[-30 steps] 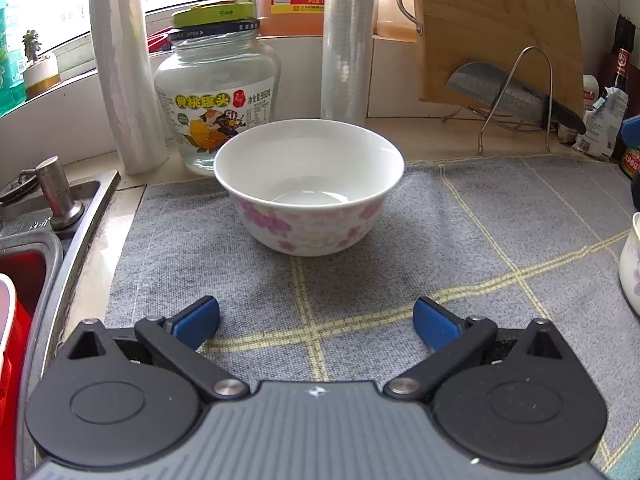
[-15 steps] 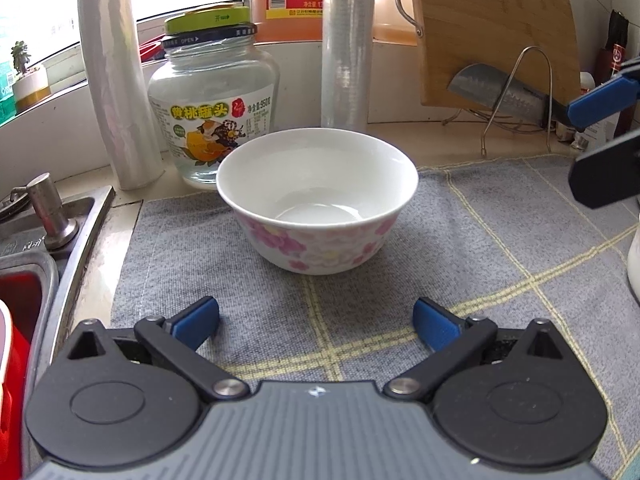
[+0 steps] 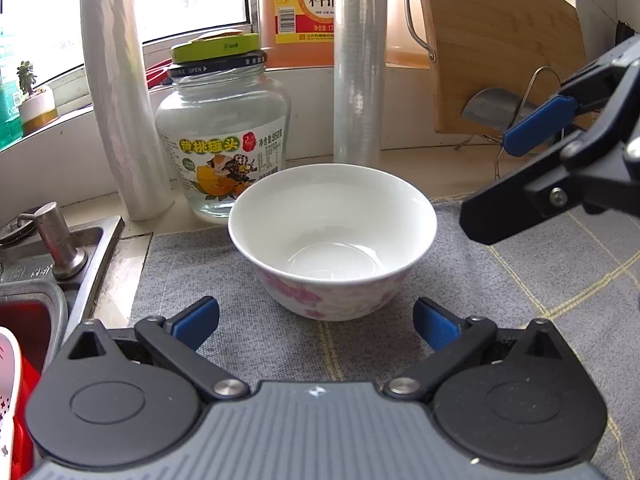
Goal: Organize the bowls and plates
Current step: 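Reach the right tool into the pink-flower bowl and grasp its rim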
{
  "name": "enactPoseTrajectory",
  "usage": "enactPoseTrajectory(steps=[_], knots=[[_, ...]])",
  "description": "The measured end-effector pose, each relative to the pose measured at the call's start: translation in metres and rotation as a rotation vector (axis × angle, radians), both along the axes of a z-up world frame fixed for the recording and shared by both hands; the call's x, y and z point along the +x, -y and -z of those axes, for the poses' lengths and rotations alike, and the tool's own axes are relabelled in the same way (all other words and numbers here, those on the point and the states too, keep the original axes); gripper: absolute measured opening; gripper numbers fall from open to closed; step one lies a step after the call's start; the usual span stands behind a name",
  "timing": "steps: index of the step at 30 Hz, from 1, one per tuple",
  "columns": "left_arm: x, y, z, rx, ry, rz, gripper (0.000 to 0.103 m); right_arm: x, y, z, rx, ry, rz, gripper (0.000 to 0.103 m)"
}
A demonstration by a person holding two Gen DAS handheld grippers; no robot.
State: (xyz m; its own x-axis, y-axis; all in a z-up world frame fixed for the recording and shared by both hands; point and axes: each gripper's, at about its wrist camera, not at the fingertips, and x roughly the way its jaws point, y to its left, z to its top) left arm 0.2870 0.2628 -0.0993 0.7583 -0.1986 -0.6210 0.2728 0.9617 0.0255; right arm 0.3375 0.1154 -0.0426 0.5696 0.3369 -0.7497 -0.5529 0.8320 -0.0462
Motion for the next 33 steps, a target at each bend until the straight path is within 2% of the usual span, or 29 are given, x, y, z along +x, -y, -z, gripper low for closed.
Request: enactPoseTrajectory(steps=[5, 12, 17, 23, 27, 33], knots=[[0.0, -0.001, 0.0, -0.02, 0.003, 0.042, 0.102, 0.012, -0.008, 0.001, 0.001, 0.001, -0.025, 0.103], [0.0, -0.002, -0.008, -0.025, 0.058, 0.036, 0.102, 0.032, -0.016, 0.003, 0.037, -0.017, -0.069, 0.103], [0.003, -0.003, -0.01, -0.042, 0.066, 0.05, 0.097, 0.044, -0.024, 0.008, 0.048, -0.032, -0.097, 0.102], [0.003, -0.002, -0.011, -0.056, 0.072, 0.067, 0.09, 0.058, -0.032, 0.015, 0.062, -0.065, -0.118, 0.09], [0.003, -0.002, -0.011, -0.058, 0.072, 0.069, 0.09, 0.065, -0.037, 0.019, 0.056, -0.073, -0.133, 0.082], [0.002, -0.002, -0.011, -0.056, 0.073, 0.071, 0.09, 0.075, -0.039, 0.024, 0.064, -0.089, -0.136, 0.077]])
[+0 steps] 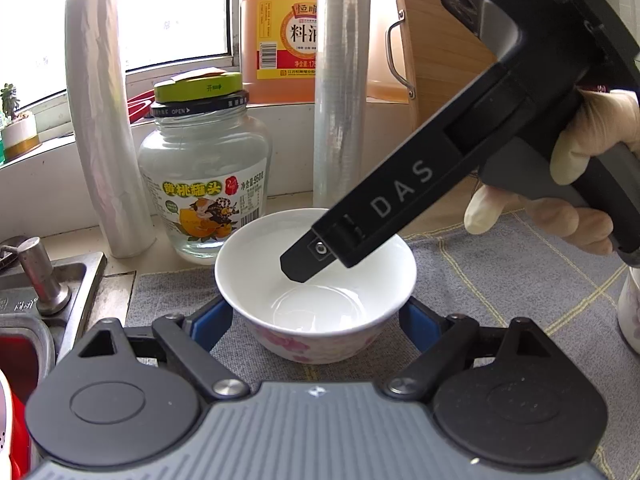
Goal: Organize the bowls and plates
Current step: 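Lift the pink-flower bowl with the right tool and carry it to the nested bowls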
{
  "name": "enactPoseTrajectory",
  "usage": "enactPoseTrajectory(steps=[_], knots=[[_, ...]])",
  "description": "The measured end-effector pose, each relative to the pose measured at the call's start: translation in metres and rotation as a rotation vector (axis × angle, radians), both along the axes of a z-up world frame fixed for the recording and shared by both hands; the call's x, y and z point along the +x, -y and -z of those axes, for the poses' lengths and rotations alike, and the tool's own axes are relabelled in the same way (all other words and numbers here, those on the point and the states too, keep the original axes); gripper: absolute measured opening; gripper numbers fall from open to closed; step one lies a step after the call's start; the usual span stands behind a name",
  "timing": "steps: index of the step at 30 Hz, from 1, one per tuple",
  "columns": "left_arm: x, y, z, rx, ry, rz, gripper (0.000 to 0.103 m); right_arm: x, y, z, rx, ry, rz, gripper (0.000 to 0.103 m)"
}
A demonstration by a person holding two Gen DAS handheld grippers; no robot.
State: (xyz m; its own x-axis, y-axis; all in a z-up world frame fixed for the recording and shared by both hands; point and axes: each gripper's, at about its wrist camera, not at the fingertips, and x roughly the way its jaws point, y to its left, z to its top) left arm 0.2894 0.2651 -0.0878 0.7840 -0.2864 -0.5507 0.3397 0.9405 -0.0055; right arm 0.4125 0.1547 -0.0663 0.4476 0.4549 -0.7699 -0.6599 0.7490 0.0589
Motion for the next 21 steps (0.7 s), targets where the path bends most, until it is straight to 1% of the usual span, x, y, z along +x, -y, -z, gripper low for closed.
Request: enactPoseTrajectory(steps=[5, 12, 18, 21], knots=[[0.0001, -0.0003, -0.0003, 0.003, 0.001, 0.002, 0.09, 0.0042, -0.0012, 0.0035, 0.004, -0.016, -0.002, 0.073], [0.0014, -0.0004, -0.0003, 0.01, 0.004, 0.009, 0.09, 0.0027, -0.0015, 0.0034, 0.005, -0.026, -0.013, 0.073], [0.001, -0.0007, -0.0003, 0.009, 0.003, 0.011, 0.09, 0.0053, 0.0023, 0.0065, 0.005, -0.039, 0.01, 0.075], [0.0005, -0.0002, -0.0003, 0.009, 0.005, 0.01, 0.09, 0.0013, 0.0022, 0.0041, 0.001, -0.024, 0.004, 0.074]])
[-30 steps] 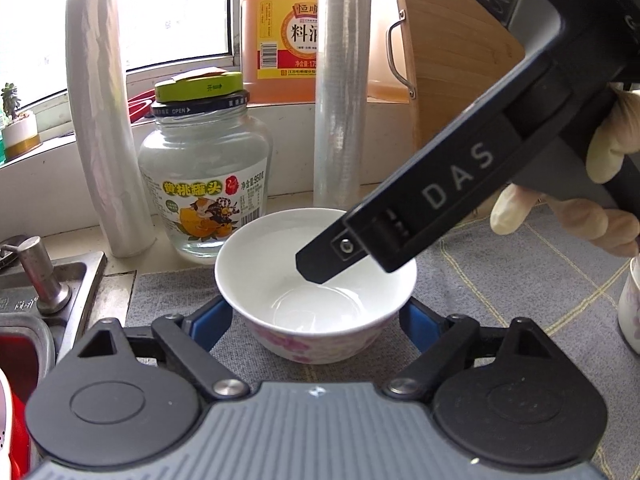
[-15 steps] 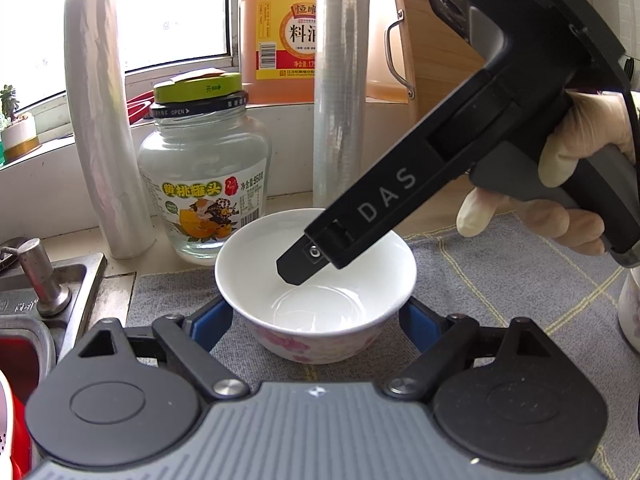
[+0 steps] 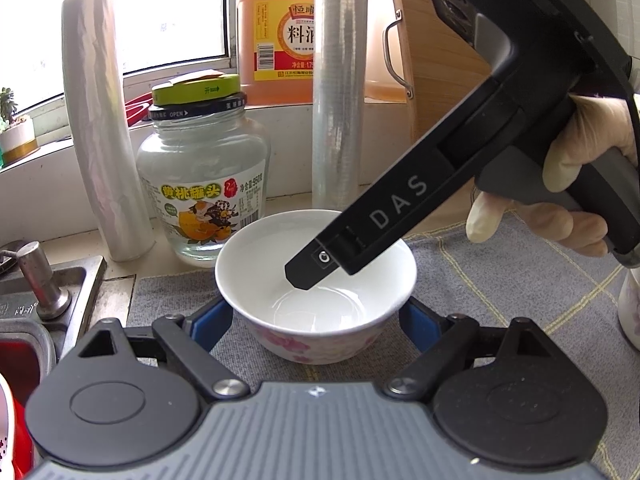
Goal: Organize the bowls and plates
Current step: 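Lift the pink-flower bowl with the right tool and carry it to the nested bowls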
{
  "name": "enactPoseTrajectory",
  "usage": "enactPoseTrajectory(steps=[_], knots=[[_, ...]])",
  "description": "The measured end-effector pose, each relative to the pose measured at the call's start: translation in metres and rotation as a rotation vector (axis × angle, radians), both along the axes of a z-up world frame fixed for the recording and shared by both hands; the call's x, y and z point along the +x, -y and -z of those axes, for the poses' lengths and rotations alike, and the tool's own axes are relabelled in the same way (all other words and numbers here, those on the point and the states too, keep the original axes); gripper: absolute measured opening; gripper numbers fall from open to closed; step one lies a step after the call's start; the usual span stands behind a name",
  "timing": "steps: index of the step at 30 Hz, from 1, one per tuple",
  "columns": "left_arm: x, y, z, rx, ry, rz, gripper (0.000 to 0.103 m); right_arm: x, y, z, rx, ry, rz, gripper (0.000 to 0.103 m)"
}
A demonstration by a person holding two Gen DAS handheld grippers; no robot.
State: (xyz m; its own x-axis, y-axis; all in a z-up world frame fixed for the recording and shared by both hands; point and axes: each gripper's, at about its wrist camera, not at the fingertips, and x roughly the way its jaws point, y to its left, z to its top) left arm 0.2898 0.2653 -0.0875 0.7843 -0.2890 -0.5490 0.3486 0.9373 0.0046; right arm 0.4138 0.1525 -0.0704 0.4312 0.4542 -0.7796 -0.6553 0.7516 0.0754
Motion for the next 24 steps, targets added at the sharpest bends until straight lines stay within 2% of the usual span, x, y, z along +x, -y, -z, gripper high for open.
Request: enactPoseTrajectory(steps=[3, 13, 24], knots=[[0.0, 0.0, 0.0, 0.001, 0.0, 0.0, 0.09, -0.001, -0.002, -0.001, -0.002, -0.006, -0.013, 0.067], [-0.003, 0.002, -0.006, 0.025, 0.002, 0.029, 0.09, -0.006, 0.0, -0.005, -0.003, -0.011, -0.002, 0.067], [-0.027, 0.012, -0.033, 0.067, -0.02, 0.091, 0.09, -0.035, 0.021, -0.035, 0.046, -0.028, 0.023, 0.068]])
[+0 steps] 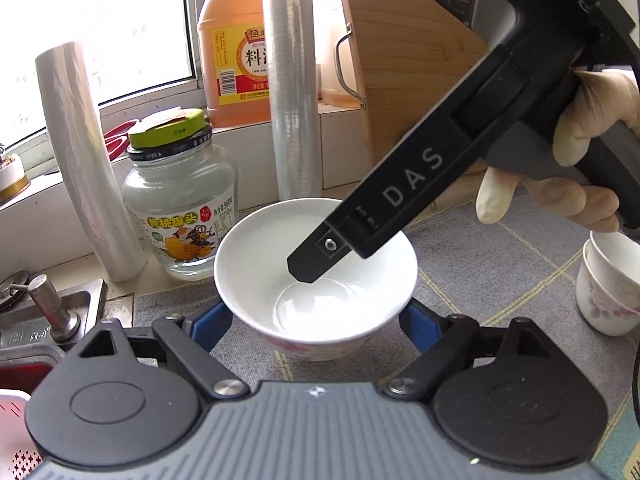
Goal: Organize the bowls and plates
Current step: 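Lift the pink-flower bowl with the right tool and carry it to the nested bowls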
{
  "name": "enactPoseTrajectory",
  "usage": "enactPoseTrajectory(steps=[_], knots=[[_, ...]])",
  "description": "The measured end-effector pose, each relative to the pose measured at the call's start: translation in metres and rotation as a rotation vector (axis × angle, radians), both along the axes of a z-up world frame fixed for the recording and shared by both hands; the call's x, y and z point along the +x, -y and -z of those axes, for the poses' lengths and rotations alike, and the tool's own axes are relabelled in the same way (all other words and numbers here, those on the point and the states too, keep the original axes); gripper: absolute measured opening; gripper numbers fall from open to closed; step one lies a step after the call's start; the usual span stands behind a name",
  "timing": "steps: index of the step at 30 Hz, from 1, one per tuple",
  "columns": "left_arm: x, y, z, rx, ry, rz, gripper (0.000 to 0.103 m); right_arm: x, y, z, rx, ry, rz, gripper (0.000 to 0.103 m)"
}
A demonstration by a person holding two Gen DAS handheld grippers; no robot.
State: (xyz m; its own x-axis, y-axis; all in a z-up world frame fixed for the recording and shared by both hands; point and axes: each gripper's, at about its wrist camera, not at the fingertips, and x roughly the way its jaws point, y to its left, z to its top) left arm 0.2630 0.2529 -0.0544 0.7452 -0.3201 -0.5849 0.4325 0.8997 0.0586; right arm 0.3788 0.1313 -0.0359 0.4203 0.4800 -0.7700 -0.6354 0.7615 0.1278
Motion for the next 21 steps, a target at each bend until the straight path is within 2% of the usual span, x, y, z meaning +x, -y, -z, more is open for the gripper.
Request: enactPoseTrajectory(steps=[10, 21], knots=[[-0.035, 0.023, -0.027, 0.03, -0.016, 0.075, 0.09, -0.047, 0.027, -0.021, 0.021, -0.007, 0.034, 0.068], [-0.071, 0.065, -0.046, 0.046, -0.023, 0.197, 0.09, -0.102, 0.08, -0.03, 0.038, 0.005, 0.117, 0.069]])
